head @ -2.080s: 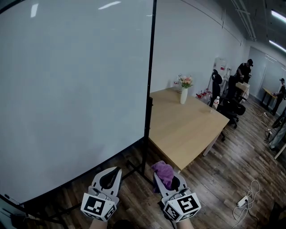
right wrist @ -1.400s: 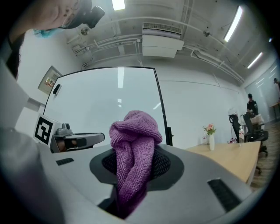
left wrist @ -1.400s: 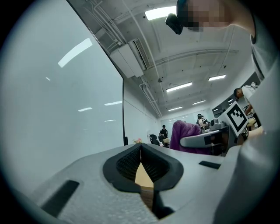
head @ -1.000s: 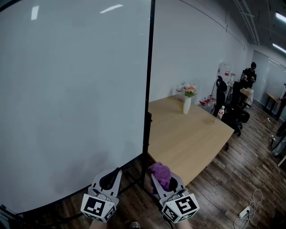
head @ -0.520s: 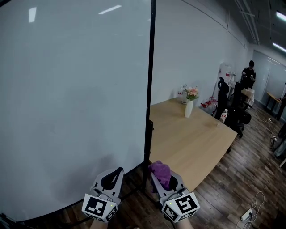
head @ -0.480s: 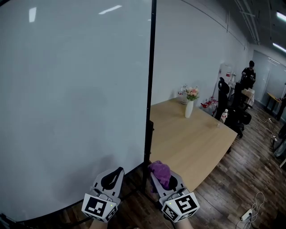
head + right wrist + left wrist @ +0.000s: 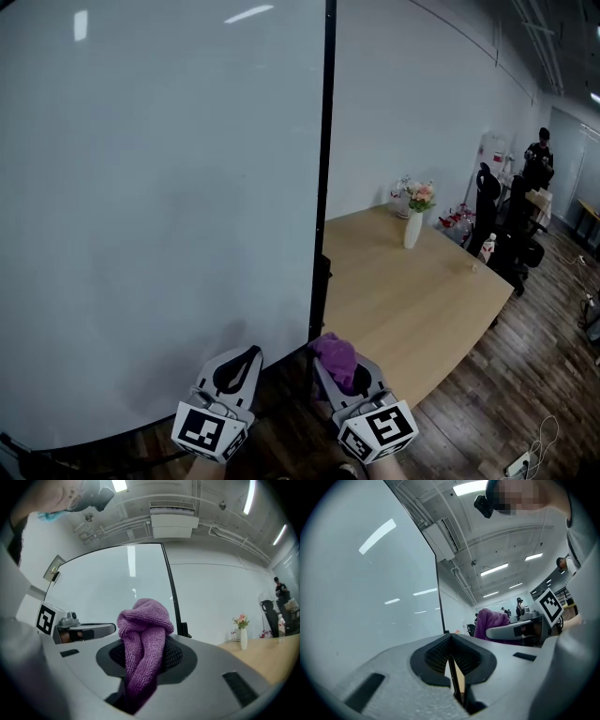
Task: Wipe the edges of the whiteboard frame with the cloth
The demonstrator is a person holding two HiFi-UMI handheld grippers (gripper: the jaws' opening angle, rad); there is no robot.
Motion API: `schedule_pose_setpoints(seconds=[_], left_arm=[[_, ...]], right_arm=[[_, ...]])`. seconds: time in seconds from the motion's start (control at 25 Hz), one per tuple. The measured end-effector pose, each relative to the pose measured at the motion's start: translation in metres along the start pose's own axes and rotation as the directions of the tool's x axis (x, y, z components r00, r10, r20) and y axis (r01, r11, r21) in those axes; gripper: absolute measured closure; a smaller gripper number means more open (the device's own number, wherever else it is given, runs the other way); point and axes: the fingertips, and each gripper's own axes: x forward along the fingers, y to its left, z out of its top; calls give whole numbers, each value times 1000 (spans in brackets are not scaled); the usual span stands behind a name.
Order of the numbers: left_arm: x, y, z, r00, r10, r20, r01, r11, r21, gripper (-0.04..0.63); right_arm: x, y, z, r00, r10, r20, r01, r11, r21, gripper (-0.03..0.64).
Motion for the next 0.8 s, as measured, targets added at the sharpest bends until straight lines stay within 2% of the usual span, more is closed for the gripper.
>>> schedule_pose_setpoints(seconds=[0.4,0.8], left_arm=[[26,-8,5,991,136,-4,-136,991,6,578],[34,-15,6,967,254,-14,-254,967,26,578]], right_arm=[[18,-35,15,990,140,-8,-140,990,-10,501],[31,-49,22,963,269,-9,-269,963,-23,502]])
